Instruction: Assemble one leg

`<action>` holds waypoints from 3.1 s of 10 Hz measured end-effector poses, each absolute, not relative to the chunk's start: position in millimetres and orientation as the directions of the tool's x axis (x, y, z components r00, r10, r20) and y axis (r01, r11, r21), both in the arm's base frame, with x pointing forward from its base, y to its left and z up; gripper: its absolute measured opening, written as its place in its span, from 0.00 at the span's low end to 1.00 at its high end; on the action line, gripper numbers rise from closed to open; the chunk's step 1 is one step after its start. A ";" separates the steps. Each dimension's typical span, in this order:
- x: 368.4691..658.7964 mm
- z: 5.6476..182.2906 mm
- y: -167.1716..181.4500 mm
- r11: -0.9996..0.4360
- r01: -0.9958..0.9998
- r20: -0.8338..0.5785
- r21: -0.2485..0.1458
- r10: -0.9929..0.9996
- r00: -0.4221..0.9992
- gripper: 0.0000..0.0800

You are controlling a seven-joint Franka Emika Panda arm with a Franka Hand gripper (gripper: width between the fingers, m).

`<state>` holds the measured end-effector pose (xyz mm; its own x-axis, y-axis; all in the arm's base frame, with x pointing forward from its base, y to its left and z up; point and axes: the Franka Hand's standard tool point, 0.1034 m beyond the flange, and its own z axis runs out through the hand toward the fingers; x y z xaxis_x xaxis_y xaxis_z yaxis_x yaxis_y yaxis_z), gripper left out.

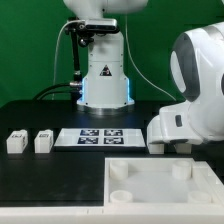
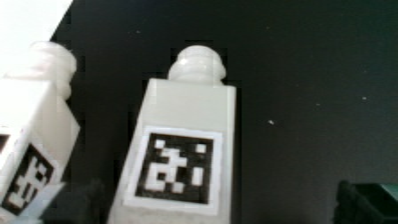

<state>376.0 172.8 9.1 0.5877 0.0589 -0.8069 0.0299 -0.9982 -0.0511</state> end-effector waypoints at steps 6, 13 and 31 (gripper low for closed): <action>376.0 9.1 172.8 -0.998 0.030 -0.807 -0.051 0.059 0.588 0.36; 411.7 59.3 155.8 -0.989 0.079 -0.752 -0.122 0.143 0.644 0.36; 581.8 168.0 103.2 -0.987 0.147 0.458 -0.068 0.100 0.883 0.36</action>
Offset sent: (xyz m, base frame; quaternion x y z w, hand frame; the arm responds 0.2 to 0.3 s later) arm 0.0000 0.0000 0.0000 0.0000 0.0000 0.0000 1.0000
